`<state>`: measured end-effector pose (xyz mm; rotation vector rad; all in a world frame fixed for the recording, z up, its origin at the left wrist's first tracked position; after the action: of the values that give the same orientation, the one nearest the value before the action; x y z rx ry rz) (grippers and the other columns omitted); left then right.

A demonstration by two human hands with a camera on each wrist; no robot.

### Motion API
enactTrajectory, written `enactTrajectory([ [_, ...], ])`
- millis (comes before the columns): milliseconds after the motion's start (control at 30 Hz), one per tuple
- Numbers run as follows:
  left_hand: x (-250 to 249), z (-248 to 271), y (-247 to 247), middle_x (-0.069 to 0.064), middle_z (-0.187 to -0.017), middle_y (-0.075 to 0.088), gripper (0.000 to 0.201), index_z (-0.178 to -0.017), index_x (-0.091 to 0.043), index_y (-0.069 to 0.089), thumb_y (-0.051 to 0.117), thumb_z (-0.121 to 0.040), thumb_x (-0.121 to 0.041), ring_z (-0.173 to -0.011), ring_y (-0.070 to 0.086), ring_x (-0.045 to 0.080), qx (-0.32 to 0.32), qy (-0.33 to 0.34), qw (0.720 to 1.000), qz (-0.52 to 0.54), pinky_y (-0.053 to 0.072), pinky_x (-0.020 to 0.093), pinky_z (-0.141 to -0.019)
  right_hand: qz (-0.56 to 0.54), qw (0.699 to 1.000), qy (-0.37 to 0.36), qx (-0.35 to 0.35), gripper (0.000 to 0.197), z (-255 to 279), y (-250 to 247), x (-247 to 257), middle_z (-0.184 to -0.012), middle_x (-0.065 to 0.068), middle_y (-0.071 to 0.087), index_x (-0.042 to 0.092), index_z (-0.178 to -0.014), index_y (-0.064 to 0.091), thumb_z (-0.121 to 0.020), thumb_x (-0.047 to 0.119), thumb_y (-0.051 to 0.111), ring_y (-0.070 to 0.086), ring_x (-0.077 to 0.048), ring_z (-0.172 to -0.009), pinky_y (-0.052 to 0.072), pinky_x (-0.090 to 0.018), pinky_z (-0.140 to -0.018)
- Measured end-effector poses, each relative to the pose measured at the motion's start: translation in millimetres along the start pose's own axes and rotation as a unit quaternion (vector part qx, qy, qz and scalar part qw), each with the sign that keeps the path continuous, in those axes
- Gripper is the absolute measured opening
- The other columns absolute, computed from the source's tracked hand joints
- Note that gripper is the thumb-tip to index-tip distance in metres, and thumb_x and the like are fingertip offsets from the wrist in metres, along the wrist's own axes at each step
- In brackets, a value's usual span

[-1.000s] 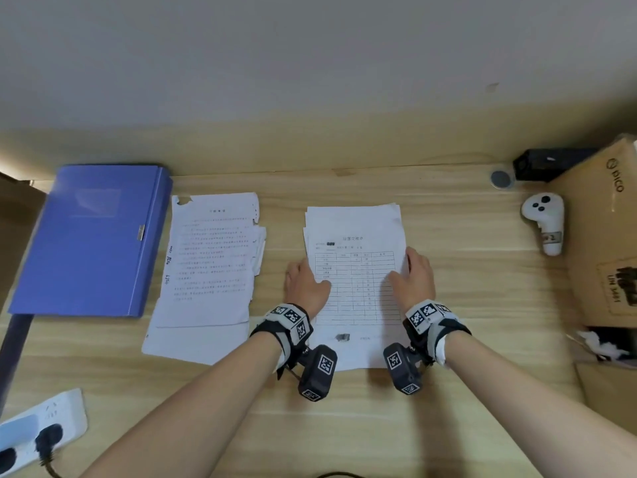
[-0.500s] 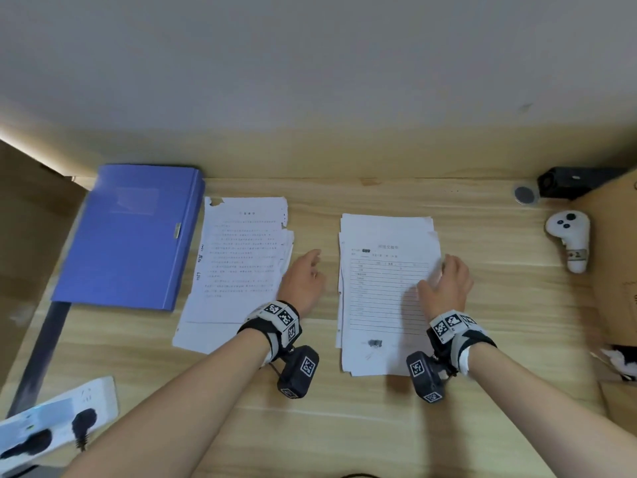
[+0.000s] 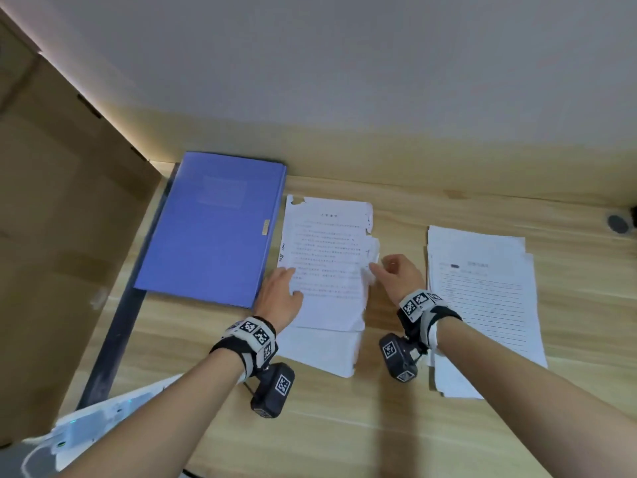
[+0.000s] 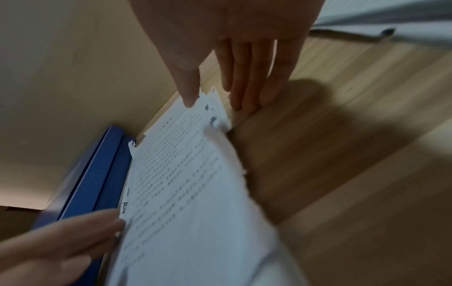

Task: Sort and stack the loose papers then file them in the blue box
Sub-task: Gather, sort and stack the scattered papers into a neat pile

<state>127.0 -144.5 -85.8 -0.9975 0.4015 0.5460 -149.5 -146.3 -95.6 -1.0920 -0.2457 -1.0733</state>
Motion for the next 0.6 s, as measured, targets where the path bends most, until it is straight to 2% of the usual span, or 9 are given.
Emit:
enactTrajectory([
  [100, 8.1, 4.8, 8.3, 0.001, -0.161, 0.024, 0.057, -0.15, -0.015, 0.035, 0.049, -0.095, -0.019, -0.148, 0.022, 0.02, 0.048, 0.013, 0.999, -0.011, 0.025, 0.038, -0.119, 0.084, 0.995, 0.04, 0.034, 0.037, -4.3, 19.5, 12.5, -0.07, 0.0, 0.058, 0.015, -0.073, 0.054, -0.081, 0.048, 0.069, 0.054, -0.017, -0.062, 0.042, -0.027, -0.058],
  [133, 9.3, 5.7, 8.5, 0.0, -0.161, 0.022, 0.056, -0.15, -0.015, 0.035, 0.049, -0.095, -0.018, -0.148, 0.02, 0.019, 0.052, 0.017, 0.998, -0.009, 0.024, 0.038, -0.12, 0.096, 0.993, 0.052, 0.047, 0.037, -4.4, 24.9, 12.9, -0.064, 0.001, 0.058, 0.016, -0.067, 0.053, -0.08, 0.045, 0.07, 0.052, -0.015, -0.056, 0.039, -0.025, -0.052],
  [200, 8.6, 7.0, 6.5, -0.001, -0.161, 0.022, 0.055, -0.149, -0.015, 0.037, 0.048, -0.095, -0.016, -0.148, 0.02, 0.019, 0.047, 0.029, 0.998, 0.002, 0.023, 0.036, -0.12, 0.11, 0.99, 0.068, 0.059, 0.035, -4.1, 31.2, 10.8, -0.063, 0.002, 0.057, 0.015, -0.065, 0.053, -0.079, 0.04, 0.072, 0.052, -0.014, -0.054, 0.036, -0.023, -0.047],
  [267, 7.9, 8.3, 3.8, 0.0, -0.159, 0.027, 0.052, -0.146, -0.015, 0.041, 0.048, -0.095, -0.014, -0.147, 0.024, 0.019, 0.036, 0.04, 0.998, 0.018, 0.023, 0.033, -0.119, 0.116, 0.989, 0.073, 0.054, 0.033, -3.7, 31.7, 5.0, -0.066, -0.003, 0.059, 0.01, -0.067, 0.056, -0.079, 0.036, 0.073, 0.053, -0.017, -0.056, 0.039, -0.024, -0.049],
  [333, 7.2, 11.3, 2.7, -0.001, -0.157, 0.032, 0.048, -0.143, -0.017, 0.047, 0.048, -0.095, -0.012, -0.145, 0.029, 0.018, 0.028, 0.053, 0.998, 0.022, 0.025, 0.03, -0.117, 0.087, 0.992, 0.067, 0.055, 0.033, -0.9, 30.2, 0.7, -0.071, -0.009, 0.063, -0.001, -0.075, 0.065, -0.082, 0.03, 0.072, 0.057, -0.022, -0.063, 0.044, -0.029, -0.056],
  [400, 5.7, 16.2, 5.1, -0.004, -0.155, 0.035, 0.046, -0.139, -0.02, 0.052, 0.046, -0.095, -0.012, -0.143, 0.032, 0.016, 0.031, 0.075, 0.997, -0.005, 0.029, 0.03, -0.114, 0.053, 0.995, 0.057, 0.064, 0.035, 1.9, 27.0, -6.3, -0.071, -0.012, 0.06, -0.01, -0.077, 0.065, -0.085, 0.024, 0.069, 0.055, -0.024, -0.067, 0.043, -0.033, -0.061],
  [467, 6.1, 21.7, 8.5, -0.006, -0.156, 0.035, 0.045, -0.137, -0.022, 0.055, 0.044, -0.094, -0.013, -0.142, 0.033, 0.016, 0.038, 0.09, 0.994, -0.039, 0.035, 0.034, -0.112, 0.035, 0.996, 0.049, 0.066, 0.03, 6.8, 17.8, -10.7, -0.074, -0.013, 0.063, -0.009, -0.078, 0.067, -0.088, 0.019, 0.066, 0.06, -0.027, -0.071, 0.05, -0.038, -0.066],
  [533, 7.4, 27.2, 13.0, -0.007, -0.158, 0.031, 0.045, -0.137, -0.023, 0.055, 0.043, -0.095, -0.014, -0.143, 0.031, 0.015, 0.047, 0.101, 0.991, -0.074, 0.036, 0.035, -0.112, 0.048, 0.996, 0.049, 0.062, 0.026, 11.7, 6.1, -16.3, -0.08, -0.014, 0.071, -0.002, -0.081, 0.07, -0.088, 0.022, 0.065, 0.066, -0.031, -0.076, 0.055, -0.042, -0.073],
  [600, 7.3, 32.5, 16.5, -0.006, -0.16, 0.026, 0.045, -0.14, -0.02, 0.053, 0.041, -0.096, -0.015, -0.146, 0.027, 0.014, 0.058, 0.11, 0.987, -0.099, 0.033, 0.031, -0.114, 0.087, 0.993, 0.055, 0.057, 0.027, 18.2, -8.8, -24.0, -0.073, -0.01, 0.068, 0.007, -0.069, 0.065, -0.088, 0.026, 0.064, 0.063, -0.027, -0.069, 0.052, -0.036, -0.065],
])
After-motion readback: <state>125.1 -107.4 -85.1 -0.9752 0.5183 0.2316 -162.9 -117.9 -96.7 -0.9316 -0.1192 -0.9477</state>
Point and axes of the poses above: each hand's wrist, its own z-axis away from the middle knuckle, its own y-axis out of the palm, x = y × z, the point moved 8 cm from there along -z, towards the middle knuckle
